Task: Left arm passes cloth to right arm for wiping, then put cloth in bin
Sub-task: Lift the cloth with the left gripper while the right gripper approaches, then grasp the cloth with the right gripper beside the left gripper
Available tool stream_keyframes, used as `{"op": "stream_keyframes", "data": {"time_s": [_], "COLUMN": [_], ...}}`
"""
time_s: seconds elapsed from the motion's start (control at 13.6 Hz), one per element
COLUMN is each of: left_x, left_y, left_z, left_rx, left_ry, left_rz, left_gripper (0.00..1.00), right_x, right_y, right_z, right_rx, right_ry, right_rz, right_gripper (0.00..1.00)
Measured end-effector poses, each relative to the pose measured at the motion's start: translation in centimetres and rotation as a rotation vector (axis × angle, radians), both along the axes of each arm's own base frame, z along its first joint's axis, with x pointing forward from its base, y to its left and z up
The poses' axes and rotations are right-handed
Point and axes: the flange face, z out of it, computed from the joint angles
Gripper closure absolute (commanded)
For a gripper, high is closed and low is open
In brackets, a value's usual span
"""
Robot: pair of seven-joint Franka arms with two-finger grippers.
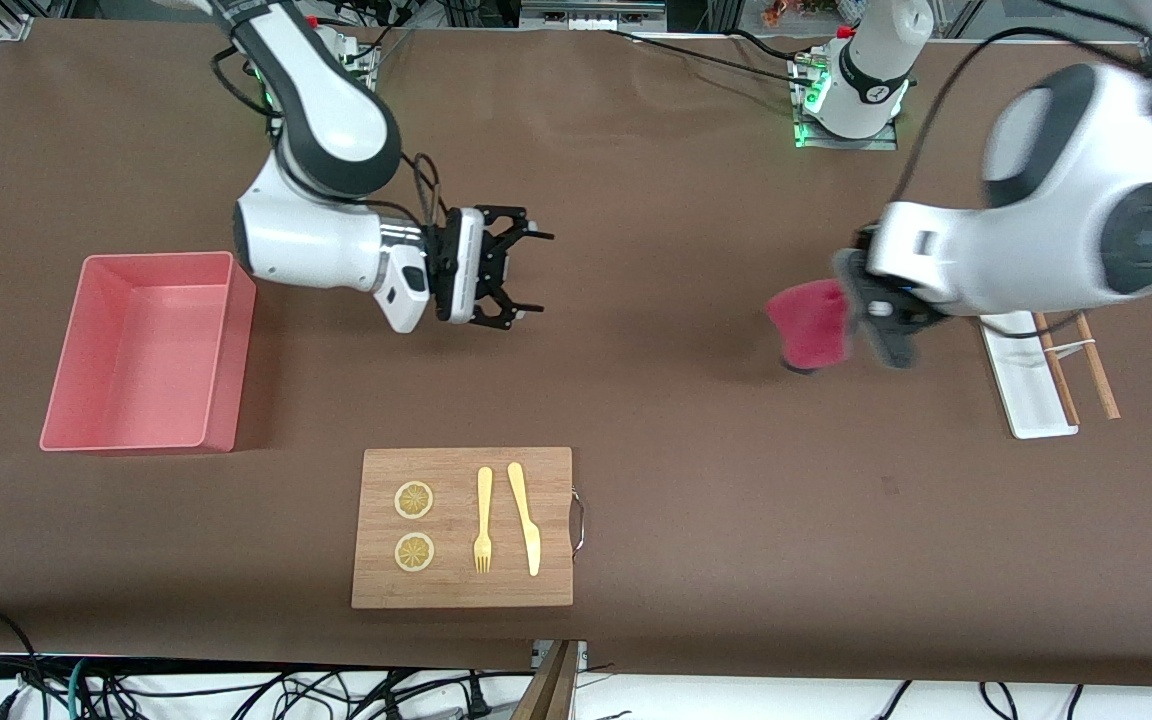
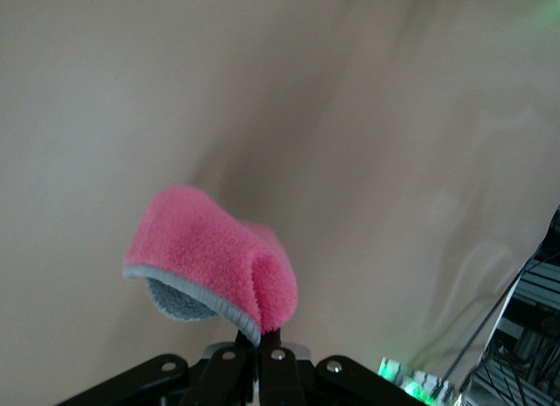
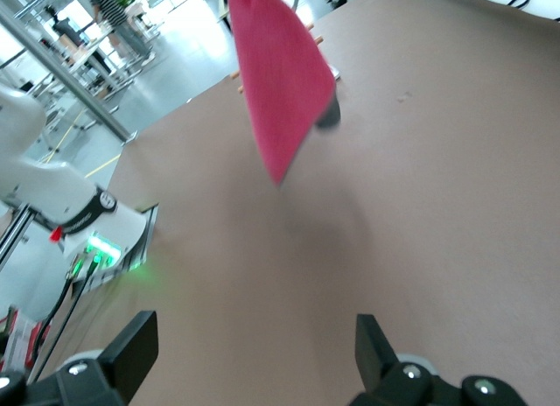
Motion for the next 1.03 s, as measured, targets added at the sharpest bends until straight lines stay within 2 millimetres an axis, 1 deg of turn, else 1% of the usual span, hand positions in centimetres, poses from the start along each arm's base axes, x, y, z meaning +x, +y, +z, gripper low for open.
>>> {"op": "stream_keyframes", "data": {"time_s": [0.07,0.15,0.22,0.37,0.51,0.73,0.88,1.03], "left_x": [-0.1,0.0,0.2,0.4,0.2,-0.5,-0.6,-0.5], "left_y": [-3.2,-5.5,-7.1,-9.6,-11.5,-13.5,-13.8,-13.9], "left_z": [-0.8,-1.4,-1.8,-2.2,-2.1,-1.5,-1.3,-1.2], "left_rx": [-0.026,-0.042,-0.056,-0.082,-0.095,-0.126,-0.119,-0.109], "left_ry": [0.003,0.010,0.021,0.057,0.113,0.255,0.314,0.330], "left_rz": [0.024,0.064,0.102,0.191,0.312,0.494,0.583,0.618], "left_gripper": [1.00,1.00,1.00,1.00,1.00,1.00,1.00,1.00], "right_x": [-0.6,-1.2,-1.7,-2.4,-2.8,-3.9,-5.0,-5.8], "right_y": [1.0,2.0,2.7,3.8,4.5,6.2,7.7,8.9], "right_z": [-0.1,-0.3,-0.4,-0.5,-0.7,-1.9,-2.8,-3.4], "right_rx": [-0.009,-0.022,-0.034,-0.049,-0.058,-0.083,-0.102,-0.112], "right_ry": [0.009,0.022,0.034,0.050,0.049,0.061,0.071,0.074], "right_rz": [-0.021,-0.043,-0.066,-0.098,-0.116,-0.163,-0.191,-0.212], "right_gripper": [0.00,0.00,0.00,0.00,0.00,0.00,0.00,0.01]}}
